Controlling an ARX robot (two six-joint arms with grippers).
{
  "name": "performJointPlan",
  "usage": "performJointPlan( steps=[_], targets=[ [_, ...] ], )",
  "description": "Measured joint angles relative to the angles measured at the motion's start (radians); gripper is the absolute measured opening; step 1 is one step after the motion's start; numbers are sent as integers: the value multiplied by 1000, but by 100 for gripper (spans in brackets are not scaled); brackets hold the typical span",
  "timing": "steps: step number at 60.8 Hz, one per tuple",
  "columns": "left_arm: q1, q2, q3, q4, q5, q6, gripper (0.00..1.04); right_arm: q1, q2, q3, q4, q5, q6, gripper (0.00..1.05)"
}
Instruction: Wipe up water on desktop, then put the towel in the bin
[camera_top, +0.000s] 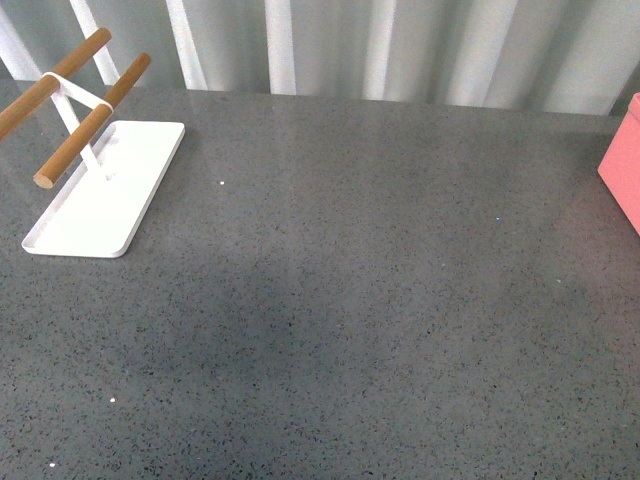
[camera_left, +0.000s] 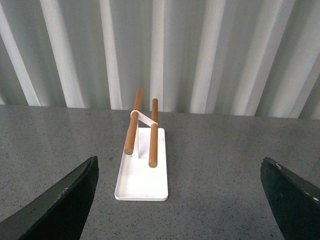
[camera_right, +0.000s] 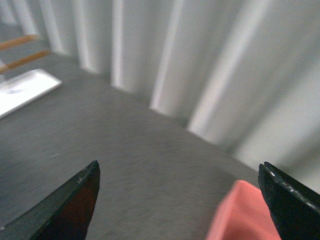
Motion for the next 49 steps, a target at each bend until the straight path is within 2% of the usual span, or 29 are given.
performJointPlan(
  steps=[2,4,8,24,29,49],
  targets=[
    [0,0,0,0,0,0,98,35,-44,-93,151,169,82,84],
    [0,0,0,0,1,0,98,63,-92,-181,275,294,166,77],
    [0,0,0,0,0,0,98,90,-180,-311,407,426,272,65],
    [0,0,0,0,0,0,98,135,-327,-537,463,491,361,18],
    [0,0,0,0,0,0,98,189,-377,-577,463,555,364,3],
    [0,0,0,0,0,0,98,210,-547,-694,412,559,370,3]
  ],
)
